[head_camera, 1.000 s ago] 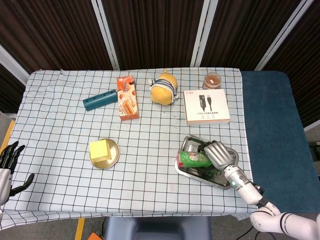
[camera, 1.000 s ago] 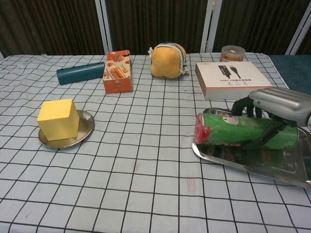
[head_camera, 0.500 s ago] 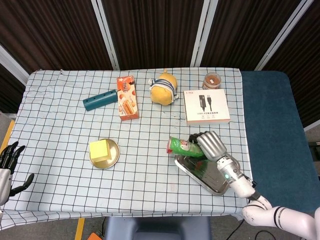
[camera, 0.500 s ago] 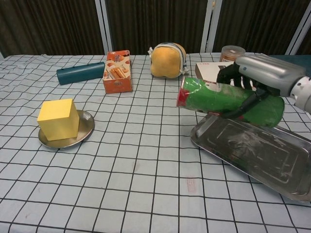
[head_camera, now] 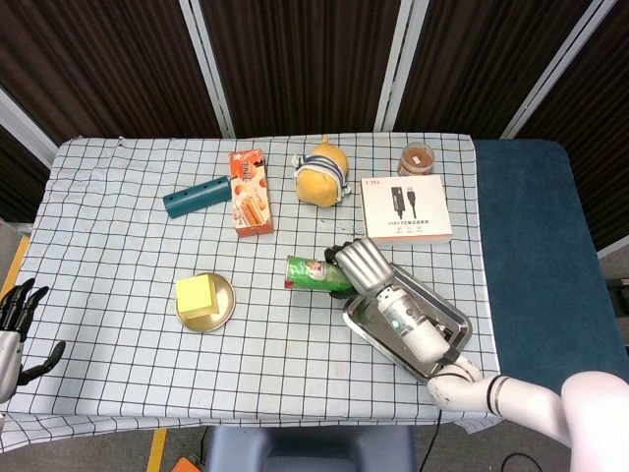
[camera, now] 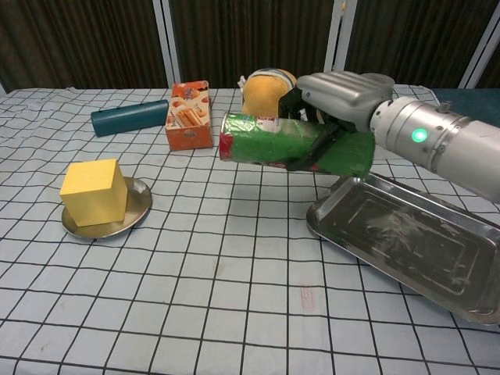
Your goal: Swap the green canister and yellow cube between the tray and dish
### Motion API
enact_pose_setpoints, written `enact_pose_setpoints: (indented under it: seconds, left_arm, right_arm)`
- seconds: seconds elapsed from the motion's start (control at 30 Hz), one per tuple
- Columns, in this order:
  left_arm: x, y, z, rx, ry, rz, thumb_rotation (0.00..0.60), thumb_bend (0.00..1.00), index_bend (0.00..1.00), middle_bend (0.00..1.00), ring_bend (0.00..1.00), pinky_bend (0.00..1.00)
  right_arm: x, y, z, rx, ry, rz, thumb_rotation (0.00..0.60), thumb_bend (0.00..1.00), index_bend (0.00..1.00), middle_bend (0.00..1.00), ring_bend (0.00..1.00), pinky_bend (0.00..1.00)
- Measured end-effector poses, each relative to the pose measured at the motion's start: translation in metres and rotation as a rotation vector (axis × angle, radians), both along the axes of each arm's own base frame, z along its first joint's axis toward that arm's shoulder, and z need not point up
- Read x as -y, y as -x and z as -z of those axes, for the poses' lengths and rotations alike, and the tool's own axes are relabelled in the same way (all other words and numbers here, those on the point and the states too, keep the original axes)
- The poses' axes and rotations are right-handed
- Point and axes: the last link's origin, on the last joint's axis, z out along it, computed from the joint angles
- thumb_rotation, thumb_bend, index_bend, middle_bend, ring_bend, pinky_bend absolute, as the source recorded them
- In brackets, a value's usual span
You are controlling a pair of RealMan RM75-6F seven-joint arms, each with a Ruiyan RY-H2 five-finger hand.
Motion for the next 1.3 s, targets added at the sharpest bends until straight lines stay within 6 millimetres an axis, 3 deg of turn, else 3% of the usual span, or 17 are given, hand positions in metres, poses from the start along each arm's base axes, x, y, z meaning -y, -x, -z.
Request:
enact_pose_setpoints:
  seconds: [0.27,0.37,0.43,0.5,0.57,0.67,0.77,0.87,1.1,1.3]
  left_arm:
    - [-0.002,0.002,-0.001,-0.008,-0.009,-0.008,0.6,0.32,0.1,0.0,0.0,0.21]
    - [-0.003,0.005,-0.001,-0.013,-0.014,-0.015,0.6,0.32,0.11,0.0,0.0,0.22]
    - [-0.004,0.007,-0.001,-0.015,-0.015,-0.024,0.6,0.32,0.11,0.0,0.0,0.22]
    - [-0.004,0.007,-0.001,-0.014,-0.017,-0.028,0.6,0.32,0.11,0.0,0.0,0.22]
    - [-0.005,0.007,-0.002,-0.012,-0.021,-0.026,0.6,0.32,0.11,0.0,0.0,0.22]
    - [-0.004,0.007,-0.002,-0.01,-0.026,-0.019,0.6,0.32,0.11,0.0,0.0,0.23]
    - [-0.004,0.006,-0.001,-0.013,-0.024,-0.017,0.6,0.32,0.11,0.0,0.0,0.23]
    - [-0.005,0.006,0.0,-0.017,-0.02,-0.018,0.6,0.32,0.11,0.0,0.0,0.23]
    - [-0.005,0.006,0.0,-0.019,-0.018,-0.02,0.6,0.32,0.11,0.0,0.0,0.23]
    - [-0.005,0.005,0.003,-0.019,-0.008,-0.021,0.6,0.32,0.08,0.0,0.0,0.23]
  right_arm:
    - [0.029,-0.028,0.038,-0.043,0.072,-0.021,0.6,0.19,0.86,0.7,0.74,0.73]
    - [0.037,-0.036,0.049,-0.042,0.086,-0.023,0.6,0.19,0.76,0.69,0.7,0.72]
    - [0.041,-0.042,0.056,-0.032,0.077,-0.024,0.6,0.19,0.66,0.61,0.6,0.67]
    - [0.042,-0.047,0.062,-0.016,0.058,-0.024,0.6,0.19,0.54,0.48,0.45,0.54]
    - [0.041,-0.05,0.067,-0.001,0.027,-0.023,0.6,0.19,0.4,0.34,0.27,0.37]
    - [0.04,-0.048,0.07,-0.026,0.0,-0.032,0.6,0.19,0.26,0.19,0.09,0.16]
    - [0.038,-0.046,0.067,-0.052,0.009,-0.052,0.6,0.19,0.13,0.08,0.0,0.05]
    - [0.034,-0.044,0.062,-0.067,0.017,-0.07,0.6,0.18,0.03,0.01,0.0,0.01]
    - [0.017,-0.03,0.035,-0.071,0.042,-0.11,0.6,0.15,0.0,0.0,0.0,0.0]
    - [-0.017,0.008,-0.014,-0.046,0.107,-0.088,0.6,0.14,0.0,0.0,0.0,0.0]
